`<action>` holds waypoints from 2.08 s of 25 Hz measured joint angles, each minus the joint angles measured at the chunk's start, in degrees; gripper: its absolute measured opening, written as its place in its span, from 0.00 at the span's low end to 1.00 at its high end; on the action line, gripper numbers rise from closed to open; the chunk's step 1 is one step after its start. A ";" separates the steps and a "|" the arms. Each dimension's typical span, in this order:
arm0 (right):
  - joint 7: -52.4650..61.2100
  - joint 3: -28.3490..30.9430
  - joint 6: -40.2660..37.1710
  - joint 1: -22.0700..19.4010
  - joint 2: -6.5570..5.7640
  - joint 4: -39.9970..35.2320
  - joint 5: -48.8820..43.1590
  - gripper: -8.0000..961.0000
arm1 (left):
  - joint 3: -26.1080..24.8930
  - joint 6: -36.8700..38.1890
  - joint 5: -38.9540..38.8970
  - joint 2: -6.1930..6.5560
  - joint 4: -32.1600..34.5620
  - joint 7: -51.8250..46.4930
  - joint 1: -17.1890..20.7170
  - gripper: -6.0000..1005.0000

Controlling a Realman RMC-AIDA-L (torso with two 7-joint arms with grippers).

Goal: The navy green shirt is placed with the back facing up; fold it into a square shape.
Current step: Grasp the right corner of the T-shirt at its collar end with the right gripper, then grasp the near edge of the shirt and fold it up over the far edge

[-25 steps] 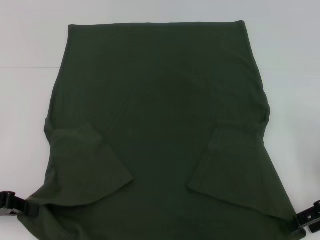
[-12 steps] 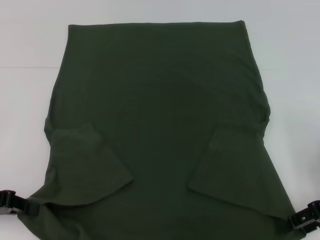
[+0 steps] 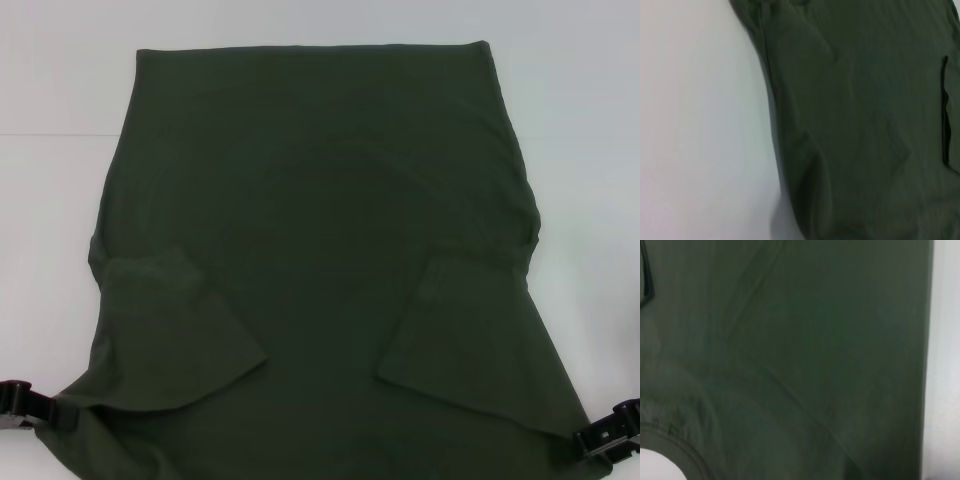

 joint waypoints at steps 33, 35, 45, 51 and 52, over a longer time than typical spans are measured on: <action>-1.93 -2.17 2.85 3.50 2.26 2.78 0.19 0.79 | 0.00 0.43 -2.07 -0.05 0.27 1.09 0.18 0.02; -1.96 -2.98 2.95 3.67 2.37 3.07 0.16 0.72 | 0.00 0.41 -2.09 -0.04 0.27 1.10 0.18 0.02; -1.80 -3.84 2.66 4.03 2.61 2.88 0.33 0.23 | 0.00 0.01 -2.17 0.00 0.27 1.28 0.18 0.02; -2.38 -3.64 2.63 4.01 2.27 3.10 0.44 0.15 | 0.00 0.01 -2.20 0.10 0.09 1.57 0.02 0.02; -2.79 -3.50 2.51 4.00 2.21 3.11 0.45 0.13 | 0.00 0.22 -2.20 0.12 0.04 1.84 0.01 0.02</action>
